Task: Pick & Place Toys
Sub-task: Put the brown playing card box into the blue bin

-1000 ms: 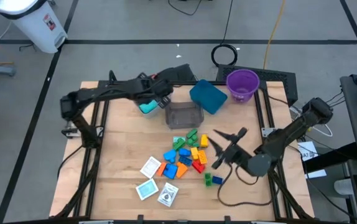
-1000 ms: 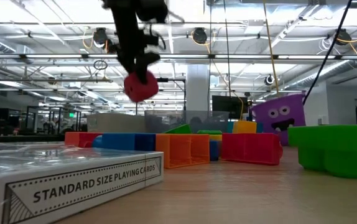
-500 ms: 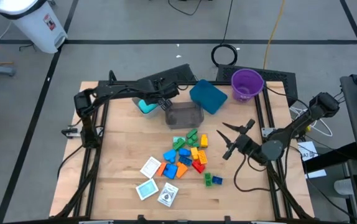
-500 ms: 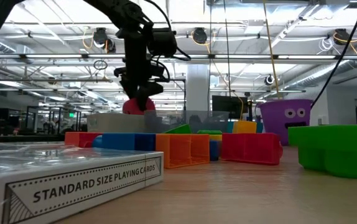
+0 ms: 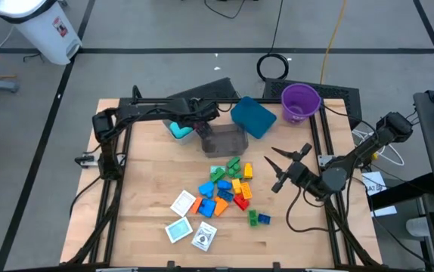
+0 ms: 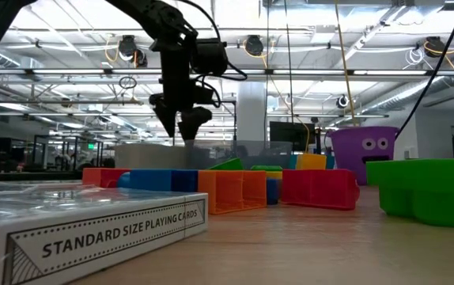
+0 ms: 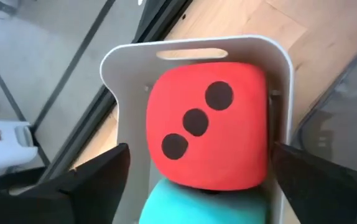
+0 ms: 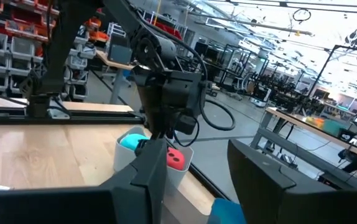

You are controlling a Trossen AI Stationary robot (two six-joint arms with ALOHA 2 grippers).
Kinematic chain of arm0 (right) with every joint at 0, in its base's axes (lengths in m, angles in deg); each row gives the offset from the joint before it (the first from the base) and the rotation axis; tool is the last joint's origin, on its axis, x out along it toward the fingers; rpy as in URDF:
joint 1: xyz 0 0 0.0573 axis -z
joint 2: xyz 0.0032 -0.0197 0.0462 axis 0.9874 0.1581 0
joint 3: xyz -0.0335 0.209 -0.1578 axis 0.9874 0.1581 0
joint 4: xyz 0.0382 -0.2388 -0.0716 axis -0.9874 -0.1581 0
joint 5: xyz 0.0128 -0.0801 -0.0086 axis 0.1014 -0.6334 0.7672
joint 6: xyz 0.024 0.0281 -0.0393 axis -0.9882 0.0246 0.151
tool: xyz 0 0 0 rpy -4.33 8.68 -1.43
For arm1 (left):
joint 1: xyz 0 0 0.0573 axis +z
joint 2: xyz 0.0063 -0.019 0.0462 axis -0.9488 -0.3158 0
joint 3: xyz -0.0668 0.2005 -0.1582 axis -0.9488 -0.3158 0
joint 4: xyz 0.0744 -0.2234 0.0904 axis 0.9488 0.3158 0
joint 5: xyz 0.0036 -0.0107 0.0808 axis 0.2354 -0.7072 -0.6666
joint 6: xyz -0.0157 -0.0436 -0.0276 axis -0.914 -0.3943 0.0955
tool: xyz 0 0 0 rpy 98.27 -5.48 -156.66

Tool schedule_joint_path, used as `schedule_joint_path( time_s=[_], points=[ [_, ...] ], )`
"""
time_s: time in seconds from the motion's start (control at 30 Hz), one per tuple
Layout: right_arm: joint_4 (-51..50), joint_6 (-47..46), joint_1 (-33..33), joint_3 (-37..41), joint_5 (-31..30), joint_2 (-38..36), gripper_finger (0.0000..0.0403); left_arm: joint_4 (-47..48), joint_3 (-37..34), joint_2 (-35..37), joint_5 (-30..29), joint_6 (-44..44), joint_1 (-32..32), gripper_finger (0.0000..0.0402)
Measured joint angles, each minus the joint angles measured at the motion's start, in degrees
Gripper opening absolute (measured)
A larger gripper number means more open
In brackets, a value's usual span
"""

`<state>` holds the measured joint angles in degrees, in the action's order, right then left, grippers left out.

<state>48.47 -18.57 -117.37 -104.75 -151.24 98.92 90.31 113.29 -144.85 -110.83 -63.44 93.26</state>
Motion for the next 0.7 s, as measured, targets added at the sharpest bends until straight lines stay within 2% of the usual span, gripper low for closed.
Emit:
schedule_joint_path(
  time_s=[0.17, 0.5, 0.6, 0.67, 0.7],
  points=[
    [1.02, 0.16, 0.0, 0.0, -0.06, 0.0, 0.0141, 0.17, 0.0, 4.41, 1.25, 0.77, -0.46, 0.0385],
    [0.7, -2.39, -0.33, 0.0, -0.25, 0.02, 0.0141, -4.18, -1.14, 24.88, 3.18, 4.27, -8.01, 0.0357],
    [0.4, -4.39, -1.42, 0.0, -3.93, 0.04, 0.0141, -10.4, -6.4, 30.23, 3.23, 5.4, -11.58, 0.0356],
    [-0.37, -6.82, -1.6, 0.04, -6.49, 0.0, 0.0141, -17.53, -12.4, 33.76, 3.7, 6.34, -13.67, 0.0359],
    [-0.86, -8.47, -1.58, 0.46, -5.45, -0.02, 0.0141, -21.72, -16.03, 35.5, 5.0, 7.42, -14.49, 0.0361]
  ],
)
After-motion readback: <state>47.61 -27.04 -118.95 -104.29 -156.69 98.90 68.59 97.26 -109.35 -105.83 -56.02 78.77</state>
